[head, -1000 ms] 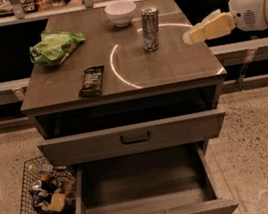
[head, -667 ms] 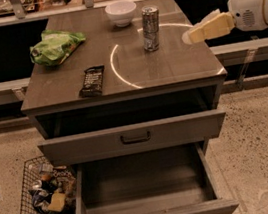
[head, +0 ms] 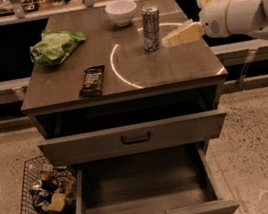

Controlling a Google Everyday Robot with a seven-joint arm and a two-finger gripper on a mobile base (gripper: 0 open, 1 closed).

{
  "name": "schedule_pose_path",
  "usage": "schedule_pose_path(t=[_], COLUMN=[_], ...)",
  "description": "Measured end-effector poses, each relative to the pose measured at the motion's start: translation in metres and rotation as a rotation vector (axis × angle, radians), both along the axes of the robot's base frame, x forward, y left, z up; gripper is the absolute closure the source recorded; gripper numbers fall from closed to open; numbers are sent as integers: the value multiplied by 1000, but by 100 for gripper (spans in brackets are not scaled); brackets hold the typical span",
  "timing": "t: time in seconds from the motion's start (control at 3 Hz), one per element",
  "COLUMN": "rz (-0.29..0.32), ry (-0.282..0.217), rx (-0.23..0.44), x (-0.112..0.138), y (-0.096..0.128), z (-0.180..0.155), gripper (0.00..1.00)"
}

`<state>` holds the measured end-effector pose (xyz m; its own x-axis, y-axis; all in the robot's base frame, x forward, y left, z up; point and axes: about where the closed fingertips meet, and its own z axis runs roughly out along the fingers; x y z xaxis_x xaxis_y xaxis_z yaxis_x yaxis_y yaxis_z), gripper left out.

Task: Place redbull can into middle drawer

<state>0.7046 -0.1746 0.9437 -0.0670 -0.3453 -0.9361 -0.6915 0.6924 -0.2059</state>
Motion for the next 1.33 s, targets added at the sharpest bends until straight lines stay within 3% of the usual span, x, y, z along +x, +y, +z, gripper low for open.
schedule_pose_path(t=[0.67, 1.33], rz=[37, 38], ry=[1, -55], rx=[69, 214], x=[51, 74], y=[7, 18], z=[-24, -35], gripper=[0, 0])
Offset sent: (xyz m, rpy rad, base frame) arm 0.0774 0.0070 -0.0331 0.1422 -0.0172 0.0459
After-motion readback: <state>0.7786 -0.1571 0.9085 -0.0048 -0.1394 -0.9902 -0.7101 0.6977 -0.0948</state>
